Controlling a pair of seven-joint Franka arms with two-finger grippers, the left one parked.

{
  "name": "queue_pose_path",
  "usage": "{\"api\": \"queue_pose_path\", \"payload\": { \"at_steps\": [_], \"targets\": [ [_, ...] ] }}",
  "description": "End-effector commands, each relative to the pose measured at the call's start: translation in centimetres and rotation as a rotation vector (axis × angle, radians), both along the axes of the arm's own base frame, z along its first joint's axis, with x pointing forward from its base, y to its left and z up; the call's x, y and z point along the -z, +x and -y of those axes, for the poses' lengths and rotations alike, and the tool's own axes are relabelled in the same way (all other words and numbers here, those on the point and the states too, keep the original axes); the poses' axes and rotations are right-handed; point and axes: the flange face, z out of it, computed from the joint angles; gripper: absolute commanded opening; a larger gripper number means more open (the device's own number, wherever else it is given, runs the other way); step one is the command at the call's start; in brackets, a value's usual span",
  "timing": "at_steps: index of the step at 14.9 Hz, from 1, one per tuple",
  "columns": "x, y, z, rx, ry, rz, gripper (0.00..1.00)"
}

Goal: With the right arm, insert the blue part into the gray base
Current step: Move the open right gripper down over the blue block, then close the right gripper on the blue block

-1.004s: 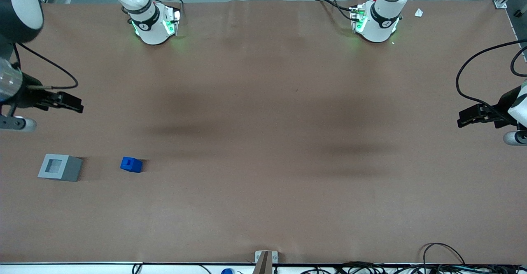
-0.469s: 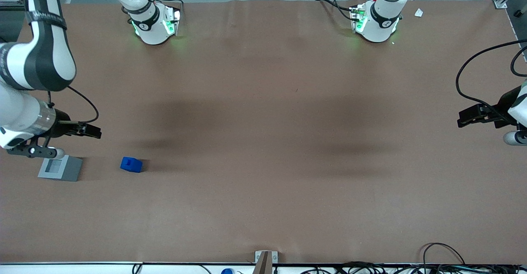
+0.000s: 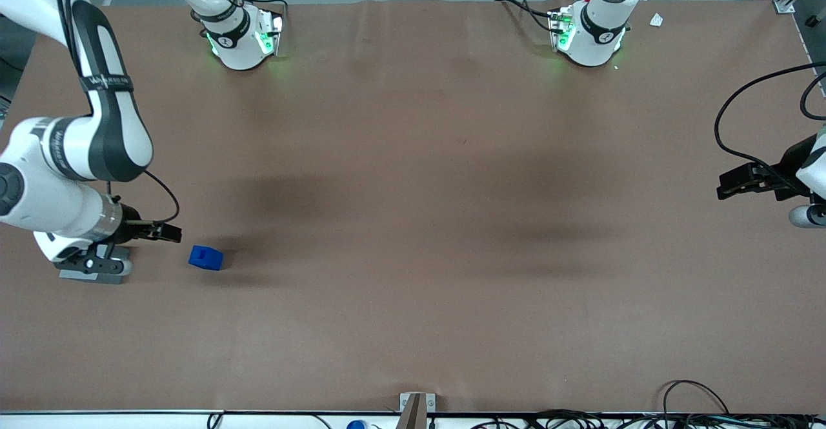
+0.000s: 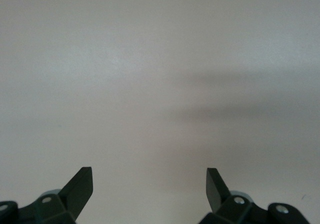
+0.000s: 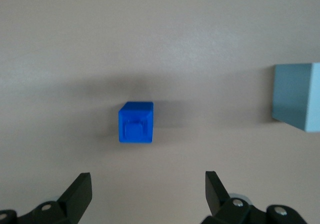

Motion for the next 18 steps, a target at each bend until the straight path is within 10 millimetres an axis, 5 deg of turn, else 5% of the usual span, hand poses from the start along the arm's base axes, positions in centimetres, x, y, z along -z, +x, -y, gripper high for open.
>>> {"api": "queue_pose_path", "payload": {
  "at_steps": [1,5,18],
  "targets": [
    [2.0,-0.4,-0.5,-0.01,0.007,0.039,1.0],
    [5.9,-0.9,-1.2,-0.005,0.011,0.062,1.0],
    [10.9,-0.8,-1.6,0.099,0.059,0.041,1.0]
  ]
}}
